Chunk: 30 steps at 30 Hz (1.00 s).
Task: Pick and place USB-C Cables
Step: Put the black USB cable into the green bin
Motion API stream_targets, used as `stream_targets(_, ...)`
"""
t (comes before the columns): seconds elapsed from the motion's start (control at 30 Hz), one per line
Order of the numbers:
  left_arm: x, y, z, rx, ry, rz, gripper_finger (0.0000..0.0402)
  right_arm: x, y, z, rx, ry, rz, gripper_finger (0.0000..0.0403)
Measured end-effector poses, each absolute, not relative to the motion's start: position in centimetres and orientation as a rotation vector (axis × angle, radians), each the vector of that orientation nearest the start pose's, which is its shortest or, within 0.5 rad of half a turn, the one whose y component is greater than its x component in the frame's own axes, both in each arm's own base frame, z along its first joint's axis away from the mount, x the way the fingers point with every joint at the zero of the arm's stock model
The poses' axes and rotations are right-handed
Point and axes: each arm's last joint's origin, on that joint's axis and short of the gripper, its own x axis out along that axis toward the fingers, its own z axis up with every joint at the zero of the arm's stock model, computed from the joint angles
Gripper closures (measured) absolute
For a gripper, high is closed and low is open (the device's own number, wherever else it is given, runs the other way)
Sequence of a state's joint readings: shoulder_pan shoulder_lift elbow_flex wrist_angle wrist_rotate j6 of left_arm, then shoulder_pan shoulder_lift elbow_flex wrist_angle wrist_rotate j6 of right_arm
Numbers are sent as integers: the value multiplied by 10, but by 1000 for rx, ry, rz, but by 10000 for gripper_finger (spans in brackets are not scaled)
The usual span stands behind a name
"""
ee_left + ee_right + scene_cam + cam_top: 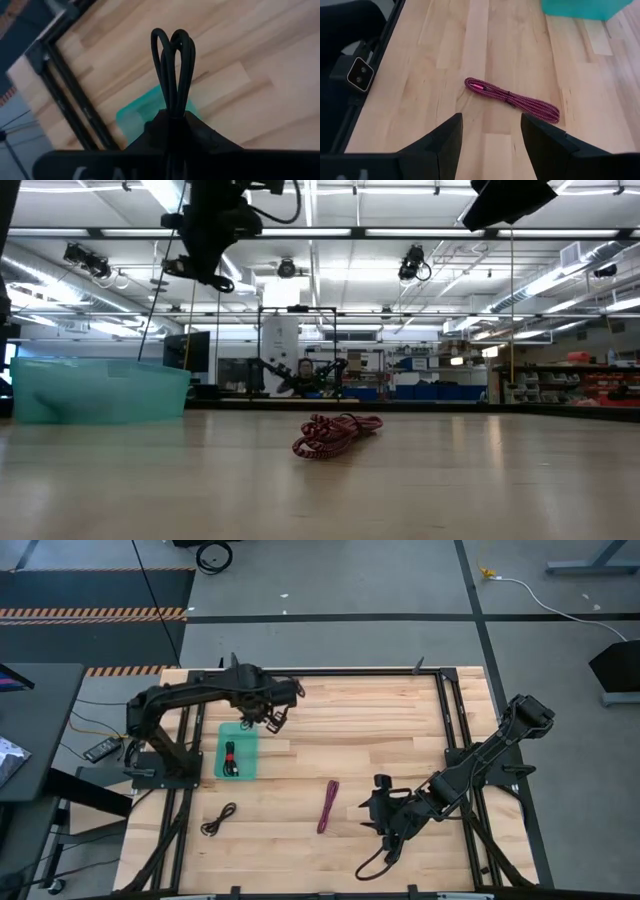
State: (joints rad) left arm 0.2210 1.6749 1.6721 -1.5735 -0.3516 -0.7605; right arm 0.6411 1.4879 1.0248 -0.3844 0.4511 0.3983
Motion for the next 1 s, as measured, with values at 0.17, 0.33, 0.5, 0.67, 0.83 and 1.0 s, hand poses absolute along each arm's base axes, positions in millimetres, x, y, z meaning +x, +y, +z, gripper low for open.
stream_targets(0.17,279,69,307,-505,1379,1079,368,254,173,241,-127,729,59,196)
stream_targets(0.33,263,65,271,-530,1518,1133,368,254,173,241,-212,725,93,196)
stream_targets(0.5,244,58,245,-611,1574,1157,359,255,172,242,-265,721,110,196)
stream_targets(0.67,233,49,229,-727,1498,1146,357,254,172,240,-269,742,139,196)
stream_targets(0.83,229,43,217,-775,1435,1172,350,253,173,239,-236,775,184,196)
stream_targets(1.0,235,39,206,-787,1373,1150,324,250,173,237,-209,817,203,196)
